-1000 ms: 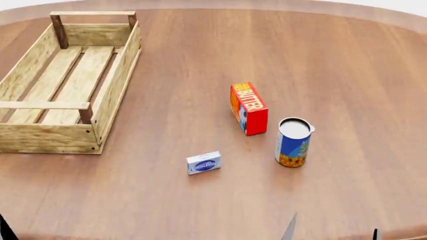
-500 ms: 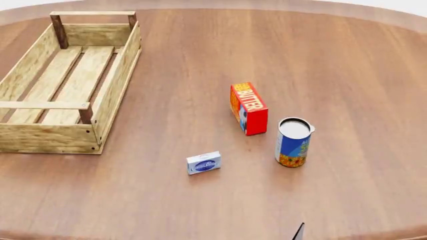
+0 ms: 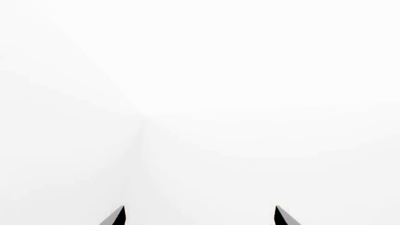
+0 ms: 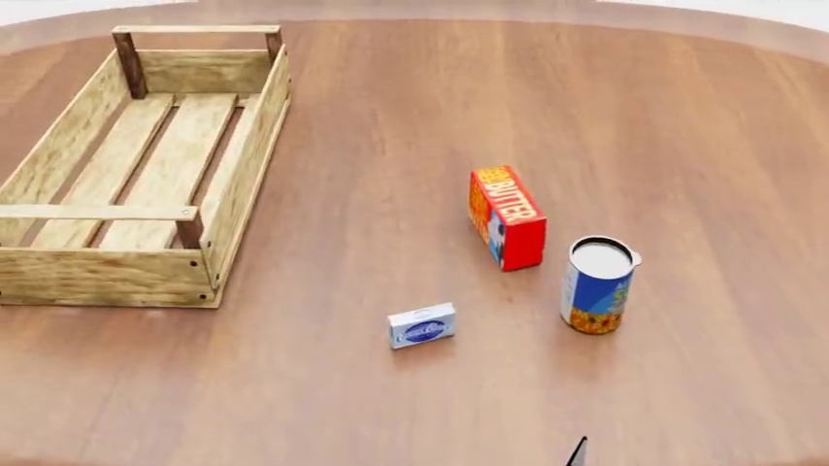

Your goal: Pick up the cream cheese and put it in the tray.

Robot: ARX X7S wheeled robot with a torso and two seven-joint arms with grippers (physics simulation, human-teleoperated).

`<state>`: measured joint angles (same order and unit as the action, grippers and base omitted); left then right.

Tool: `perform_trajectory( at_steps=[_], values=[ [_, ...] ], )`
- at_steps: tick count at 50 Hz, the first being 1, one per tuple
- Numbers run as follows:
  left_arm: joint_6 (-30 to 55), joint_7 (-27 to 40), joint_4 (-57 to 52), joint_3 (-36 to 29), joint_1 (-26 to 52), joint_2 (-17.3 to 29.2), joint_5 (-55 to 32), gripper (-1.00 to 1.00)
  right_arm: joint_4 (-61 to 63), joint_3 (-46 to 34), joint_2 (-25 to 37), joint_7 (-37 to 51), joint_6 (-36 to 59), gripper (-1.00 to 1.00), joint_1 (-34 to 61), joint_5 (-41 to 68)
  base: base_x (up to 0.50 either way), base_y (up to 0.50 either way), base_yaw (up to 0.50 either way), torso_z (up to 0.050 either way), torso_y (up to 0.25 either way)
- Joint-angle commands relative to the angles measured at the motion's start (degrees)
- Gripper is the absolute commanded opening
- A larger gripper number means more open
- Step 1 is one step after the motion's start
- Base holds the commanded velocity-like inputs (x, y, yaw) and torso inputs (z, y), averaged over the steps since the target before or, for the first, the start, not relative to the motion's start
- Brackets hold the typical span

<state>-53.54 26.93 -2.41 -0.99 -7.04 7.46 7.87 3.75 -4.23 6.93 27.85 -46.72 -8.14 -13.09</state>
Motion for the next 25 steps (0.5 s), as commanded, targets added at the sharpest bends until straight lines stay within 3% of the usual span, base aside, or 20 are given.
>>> perform_trajectory(
  at_steps=[1,25],
  values=[
    [0.5,0.6,-0.3,-0.9,0.0,1.0,-1.2,1.00,0.0,-0.8,0.6,0.7,0.5,1.00,0.0,-0.3,0.14,0.26,0.00,0.000,0.000],
    [0.2,2.2,0.0,-1.6,0.1,1.8,-0.4,1.00,0.2,-2.0,1.7,2.2,0.8,1.00,0.1,0.1,0.20,0.23,0.00,0.000,0.000]
  ],
)
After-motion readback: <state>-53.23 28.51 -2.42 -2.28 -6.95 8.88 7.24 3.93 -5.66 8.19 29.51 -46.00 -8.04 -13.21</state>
